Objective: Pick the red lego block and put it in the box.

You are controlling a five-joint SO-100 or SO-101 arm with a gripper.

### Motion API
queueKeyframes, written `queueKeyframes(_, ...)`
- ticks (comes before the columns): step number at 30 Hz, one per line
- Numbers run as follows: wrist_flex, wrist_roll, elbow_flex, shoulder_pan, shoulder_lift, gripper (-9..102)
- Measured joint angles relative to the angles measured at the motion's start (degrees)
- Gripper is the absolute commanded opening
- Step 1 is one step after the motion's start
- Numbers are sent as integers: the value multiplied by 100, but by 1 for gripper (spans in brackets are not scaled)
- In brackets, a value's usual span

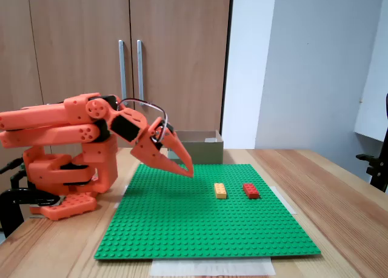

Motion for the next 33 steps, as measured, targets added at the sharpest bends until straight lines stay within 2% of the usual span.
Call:
queueKeyframes(26,-44,44,0,53,-35,-1)
queueKeyframes(33,352,-211,-571,9,-668,-1)
